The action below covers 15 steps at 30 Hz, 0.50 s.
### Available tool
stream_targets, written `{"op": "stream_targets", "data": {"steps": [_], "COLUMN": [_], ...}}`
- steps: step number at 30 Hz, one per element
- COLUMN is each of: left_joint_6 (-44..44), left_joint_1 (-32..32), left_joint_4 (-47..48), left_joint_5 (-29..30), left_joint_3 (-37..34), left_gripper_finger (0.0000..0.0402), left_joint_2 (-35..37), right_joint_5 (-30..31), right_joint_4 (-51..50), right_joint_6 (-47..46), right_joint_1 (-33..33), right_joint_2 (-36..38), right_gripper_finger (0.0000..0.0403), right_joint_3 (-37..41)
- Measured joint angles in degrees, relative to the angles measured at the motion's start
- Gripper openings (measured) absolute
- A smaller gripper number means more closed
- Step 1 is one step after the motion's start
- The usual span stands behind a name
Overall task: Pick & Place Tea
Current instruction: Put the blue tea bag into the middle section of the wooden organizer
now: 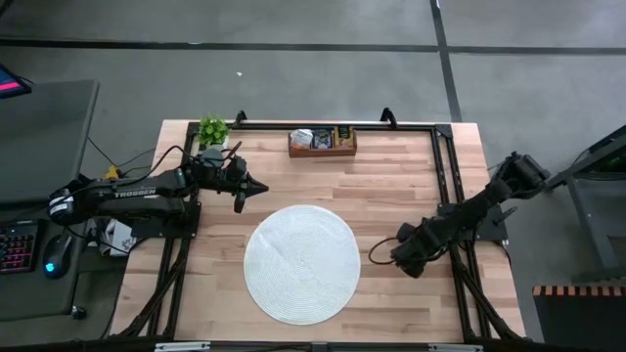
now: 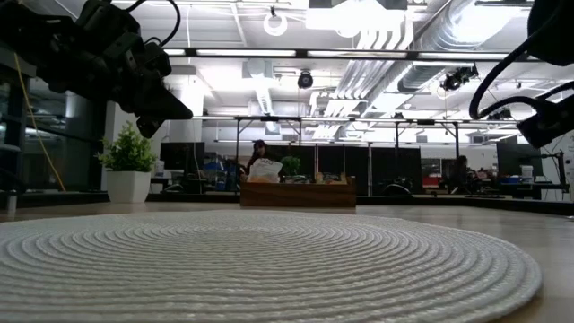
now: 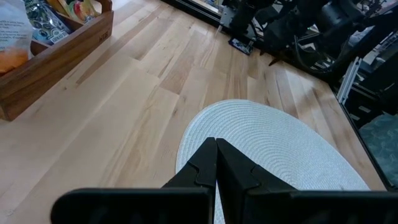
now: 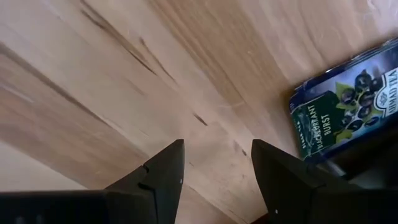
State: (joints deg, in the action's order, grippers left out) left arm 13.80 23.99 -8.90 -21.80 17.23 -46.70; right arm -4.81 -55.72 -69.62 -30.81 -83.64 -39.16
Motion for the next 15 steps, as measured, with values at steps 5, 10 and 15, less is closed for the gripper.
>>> {"op": "stream_targets", "data": {"steps": [5,10,15], "left_joint_6": [0.0,0.0,0.0], "left_joint_1": [0.0,0.01,0.0], "left_joint_4": [-0.01,-0.01,-0.01], "left_joint_5": [0.0,0.0,0.02], "left_joint_3": [0.0,0.0,0.0], "left_gripper_finger": [0.0,0.0,0.0], "left_joint_2": [-0.01,0.0,-0.02], "right_joint_5": [0.85,1.39,2.8], "right_joint_4": [-0.33,-0.33,1.6], "right_joint_6": [-2.06,-2.19,-2.23], "right_joint_1": [0.0,0.0,0.01], "right_joint_2": [0.0,0.02,0.02], "right_gripper_finger": [0.0184,0.0184,0.0184], "right_joint_3": [0.0,-0.11,-0.14]}}
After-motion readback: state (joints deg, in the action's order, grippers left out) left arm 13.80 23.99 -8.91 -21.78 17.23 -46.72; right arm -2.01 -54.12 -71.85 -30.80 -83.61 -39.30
